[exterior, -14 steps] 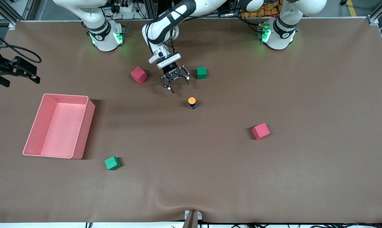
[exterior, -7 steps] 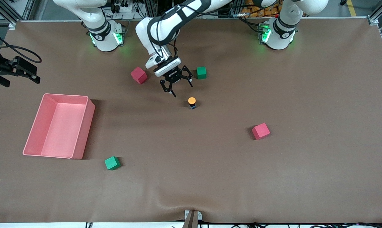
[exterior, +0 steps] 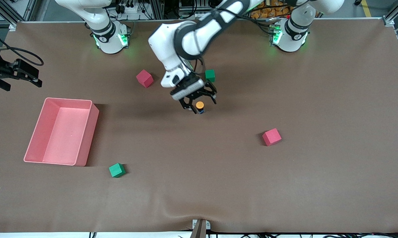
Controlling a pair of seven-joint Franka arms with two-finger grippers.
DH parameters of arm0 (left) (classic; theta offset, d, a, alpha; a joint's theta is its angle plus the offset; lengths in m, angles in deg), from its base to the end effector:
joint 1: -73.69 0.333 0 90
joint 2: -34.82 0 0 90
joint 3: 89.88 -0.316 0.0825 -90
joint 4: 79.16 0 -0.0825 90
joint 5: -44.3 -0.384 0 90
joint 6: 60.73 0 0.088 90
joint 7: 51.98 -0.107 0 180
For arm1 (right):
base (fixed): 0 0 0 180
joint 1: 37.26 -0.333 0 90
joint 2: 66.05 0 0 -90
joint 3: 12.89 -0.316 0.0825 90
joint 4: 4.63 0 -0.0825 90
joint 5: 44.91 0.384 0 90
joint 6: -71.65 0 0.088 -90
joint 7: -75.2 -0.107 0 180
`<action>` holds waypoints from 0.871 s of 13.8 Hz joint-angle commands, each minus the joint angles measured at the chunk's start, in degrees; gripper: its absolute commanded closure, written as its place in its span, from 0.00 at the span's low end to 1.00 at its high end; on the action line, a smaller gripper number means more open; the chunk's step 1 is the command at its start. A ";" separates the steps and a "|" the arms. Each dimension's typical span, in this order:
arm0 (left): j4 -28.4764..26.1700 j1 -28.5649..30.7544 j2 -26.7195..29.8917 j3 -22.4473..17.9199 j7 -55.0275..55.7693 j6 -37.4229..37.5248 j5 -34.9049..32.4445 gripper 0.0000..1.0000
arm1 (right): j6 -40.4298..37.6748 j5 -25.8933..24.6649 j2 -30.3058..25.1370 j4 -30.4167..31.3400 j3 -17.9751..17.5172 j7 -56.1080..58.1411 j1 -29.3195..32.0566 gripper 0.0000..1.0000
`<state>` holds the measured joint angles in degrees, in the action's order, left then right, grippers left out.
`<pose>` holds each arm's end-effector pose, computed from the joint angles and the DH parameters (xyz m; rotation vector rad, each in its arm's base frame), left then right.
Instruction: Place and upright button with both arms
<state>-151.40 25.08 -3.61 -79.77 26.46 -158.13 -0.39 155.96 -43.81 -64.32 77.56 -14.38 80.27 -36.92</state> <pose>0.4560 -0.5615 0.3701 -2.6076 -0.2316 -0.7124 0.5537 0.0131 0.6627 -3.1172 -0.1724 -0.0117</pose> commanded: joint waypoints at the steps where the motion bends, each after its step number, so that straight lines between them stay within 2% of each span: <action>1: -1.68 6.49 5.46 0.88 -11.69 -1.30 4.68 0.00 | -0.02 0.83 -0.07 -0.27 0.08 0.37 0.10 0.00; 4: -1.68 13.70 9.42 0.79 -25.31 -3.05 14.16 0.00 | -0.02 0.83 0.02 -0.27 0.08 0.37 0.28 0.00; 7: -1.59 19.68 12.93 0.79 -37.88 -3.06 19.88 0.00 | -0.02 0.91 0.02 -0.27 0.08 0.29 0.28 0.00; 9: -1.77 26.61 15.22 0.88 -48.50 -3.06 27.43 0.00 | -0.02 0.91 0.02 -0.27 0.08 0.29 0.36 0.00; 12: -2.64 31.56 17.77 0.79 -58.65 -2.27 31.94 0.00 | -0.02 0.91 0.02 -0.27 0.08 0.29 0.36 0.00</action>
<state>-151.39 54.20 11.17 -79.73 -27.46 -160.51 29.11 155.98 -43.81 -64.30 77.58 -14.30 80.27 -36.89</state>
